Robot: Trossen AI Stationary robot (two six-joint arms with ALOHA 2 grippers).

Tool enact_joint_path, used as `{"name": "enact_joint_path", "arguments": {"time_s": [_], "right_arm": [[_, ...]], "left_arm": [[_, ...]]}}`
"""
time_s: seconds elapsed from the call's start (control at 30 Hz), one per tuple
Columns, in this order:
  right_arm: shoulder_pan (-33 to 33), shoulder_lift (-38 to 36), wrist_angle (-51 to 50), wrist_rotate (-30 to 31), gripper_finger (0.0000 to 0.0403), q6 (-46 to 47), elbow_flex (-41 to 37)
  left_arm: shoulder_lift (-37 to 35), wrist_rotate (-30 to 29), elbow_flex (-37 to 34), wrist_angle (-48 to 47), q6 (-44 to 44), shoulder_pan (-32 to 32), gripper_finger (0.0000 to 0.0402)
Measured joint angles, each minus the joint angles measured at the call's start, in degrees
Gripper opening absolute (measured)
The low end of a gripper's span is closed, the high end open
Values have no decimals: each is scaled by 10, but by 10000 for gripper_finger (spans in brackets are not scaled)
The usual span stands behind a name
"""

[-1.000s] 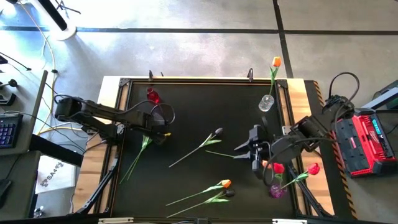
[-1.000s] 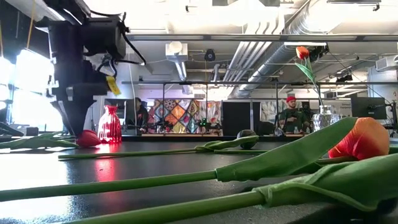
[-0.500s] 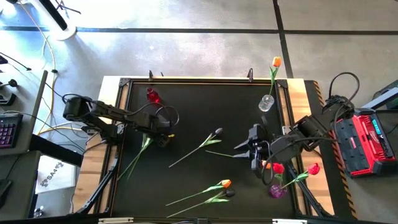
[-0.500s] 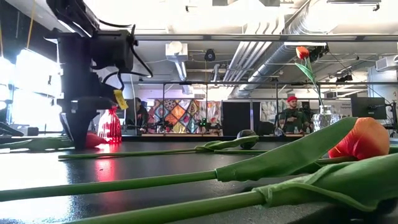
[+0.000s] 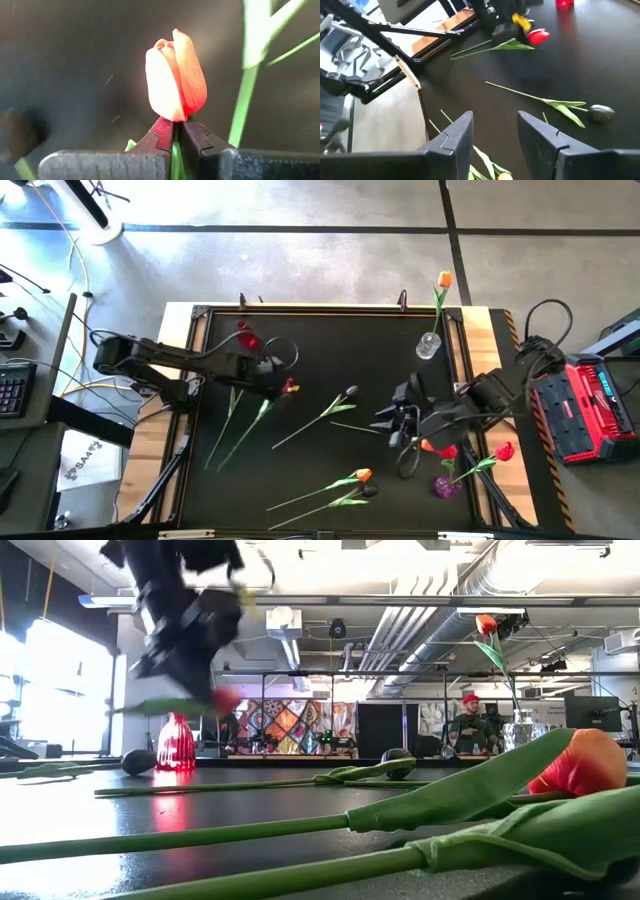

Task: Sort flowers into vase by color
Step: Put the red tulip into the purple vase

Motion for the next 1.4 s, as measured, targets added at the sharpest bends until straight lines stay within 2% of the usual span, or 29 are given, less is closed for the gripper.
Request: {"name": "enact_joint_path", "arguments": {"time_s": [0.13,0.4,0.6,0.73,0.9,1.1,1.27,1.4], "right_arm": [[0,20,9,8,140,18,0],[-4,59,11,29,142,33,0],[-5,63,33,68,176,25,0],[-14,63,68,72,206,-4,0],[-41,65,70,72,217,-31,0],[-67,65,70,71,197,-31,0],[-69,65,74,64,155,-30,0],[-68,65,74,53,90,-34,0]], "left_arm": [[-23,-11,19,128,7,-3,3],[-13,-15,20,510,88,-29,3],[13,-16,20,689,118,-40,3],[37,-16,20,778,121,-43,3],[70,2,48,817,121,-45,3],[100,38,107,817,164,-56,3],[100,40,128,813,186,-59,3],[100,49,128,810,186,-60,3]]}}
